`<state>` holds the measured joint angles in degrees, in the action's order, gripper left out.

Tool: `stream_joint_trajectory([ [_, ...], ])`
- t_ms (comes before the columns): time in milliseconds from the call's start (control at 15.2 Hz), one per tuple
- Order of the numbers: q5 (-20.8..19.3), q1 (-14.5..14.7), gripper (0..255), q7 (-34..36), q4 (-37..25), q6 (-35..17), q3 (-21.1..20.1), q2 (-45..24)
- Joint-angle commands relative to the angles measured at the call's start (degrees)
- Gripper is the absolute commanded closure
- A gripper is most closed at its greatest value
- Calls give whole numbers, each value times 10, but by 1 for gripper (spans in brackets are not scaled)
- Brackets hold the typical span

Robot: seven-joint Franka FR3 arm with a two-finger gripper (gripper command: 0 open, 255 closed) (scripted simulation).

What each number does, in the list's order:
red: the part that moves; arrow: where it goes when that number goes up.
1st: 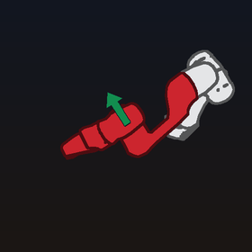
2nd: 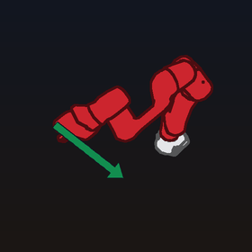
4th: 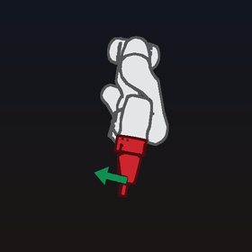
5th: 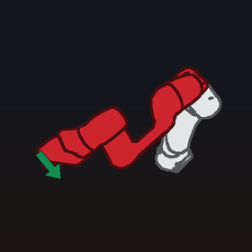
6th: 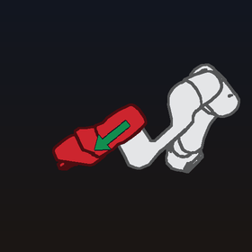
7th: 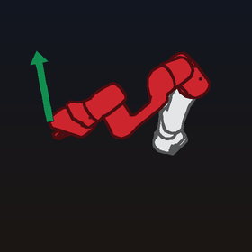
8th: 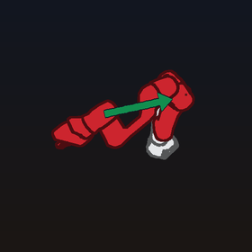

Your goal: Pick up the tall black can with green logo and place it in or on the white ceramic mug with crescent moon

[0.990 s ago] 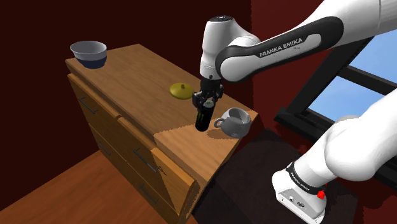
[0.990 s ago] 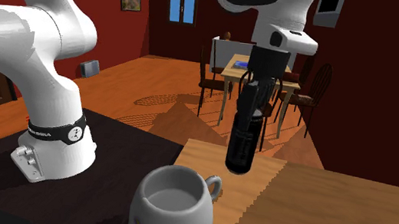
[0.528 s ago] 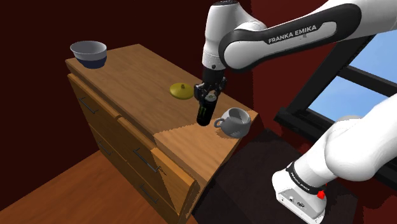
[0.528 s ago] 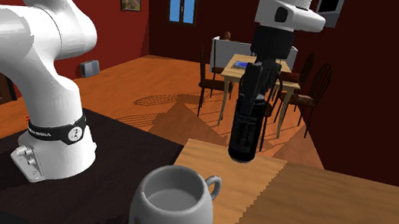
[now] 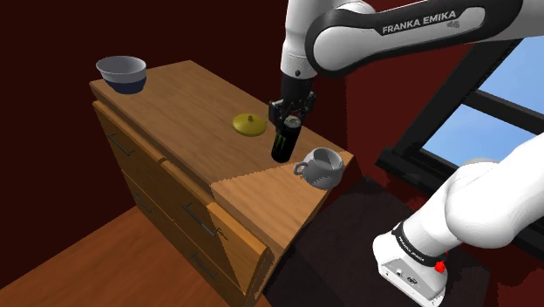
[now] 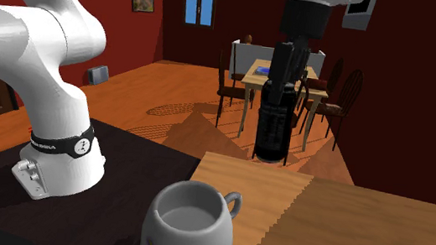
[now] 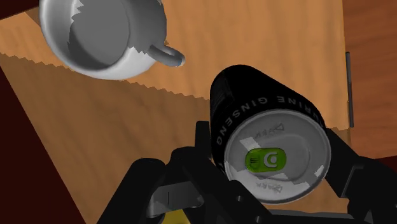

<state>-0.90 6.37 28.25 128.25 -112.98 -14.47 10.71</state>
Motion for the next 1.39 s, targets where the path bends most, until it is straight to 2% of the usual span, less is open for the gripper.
stream_joint_trajectory([
  [0, 1, 0, 255, -1, -10, 16, 0, 6],
  [462, 4, 0, 255, -6, -46, 64, 3, 18],
  [858, 1, -24, 255, -83, 10, 93, 53, 108],
  [1320, -27, -55, 255, -171, 45, 135, 119, 190],
])
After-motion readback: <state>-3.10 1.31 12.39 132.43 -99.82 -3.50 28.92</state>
